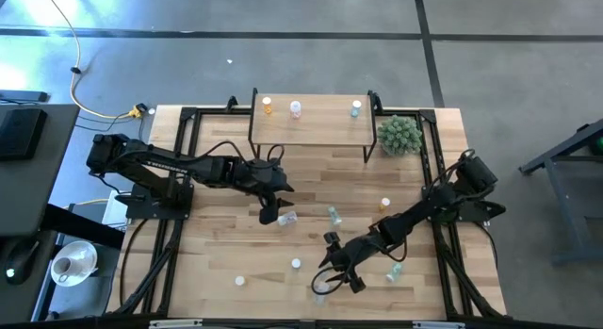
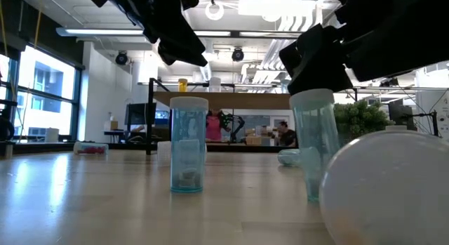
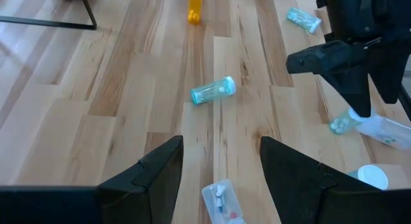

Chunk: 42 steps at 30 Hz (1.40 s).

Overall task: Pick and place medicine bottles onto shelf by color
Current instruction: Put the bottom green pill bottle on the shelf

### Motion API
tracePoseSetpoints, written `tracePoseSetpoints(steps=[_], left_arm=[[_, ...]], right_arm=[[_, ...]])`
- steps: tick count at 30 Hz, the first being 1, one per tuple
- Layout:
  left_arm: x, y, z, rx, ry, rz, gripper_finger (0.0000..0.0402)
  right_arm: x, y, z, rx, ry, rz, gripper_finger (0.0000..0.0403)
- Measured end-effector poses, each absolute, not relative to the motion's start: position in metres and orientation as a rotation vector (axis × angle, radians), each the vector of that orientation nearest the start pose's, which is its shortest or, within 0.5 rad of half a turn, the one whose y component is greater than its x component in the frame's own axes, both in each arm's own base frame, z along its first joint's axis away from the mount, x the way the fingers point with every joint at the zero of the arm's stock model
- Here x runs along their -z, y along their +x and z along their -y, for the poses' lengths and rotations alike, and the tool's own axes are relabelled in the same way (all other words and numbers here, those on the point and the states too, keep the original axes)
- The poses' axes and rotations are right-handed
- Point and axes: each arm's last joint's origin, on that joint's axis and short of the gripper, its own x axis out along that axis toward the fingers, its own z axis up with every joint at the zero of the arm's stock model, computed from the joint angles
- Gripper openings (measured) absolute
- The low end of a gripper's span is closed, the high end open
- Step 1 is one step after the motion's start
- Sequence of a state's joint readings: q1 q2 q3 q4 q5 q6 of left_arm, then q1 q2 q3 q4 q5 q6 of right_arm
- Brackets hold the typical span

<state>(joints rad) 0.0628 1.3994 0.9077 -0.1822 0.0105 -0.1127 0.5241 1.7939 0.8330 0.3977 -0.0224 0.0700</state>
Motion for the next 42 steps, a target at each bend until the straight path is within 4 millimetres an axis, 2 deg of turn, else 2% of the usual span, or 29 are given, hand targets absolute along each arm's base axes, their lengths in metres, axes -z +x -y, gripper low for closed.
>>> tracePoseSetpoints(steps=[42], left_arm=[[-0.2405,0.2944,-0.0182,-0.087,-0.13,-0.671,0.0197]], right_arm=[[-0.144,0.301,-0.1793,-0.497,-0.092,-0.55,0.02]])
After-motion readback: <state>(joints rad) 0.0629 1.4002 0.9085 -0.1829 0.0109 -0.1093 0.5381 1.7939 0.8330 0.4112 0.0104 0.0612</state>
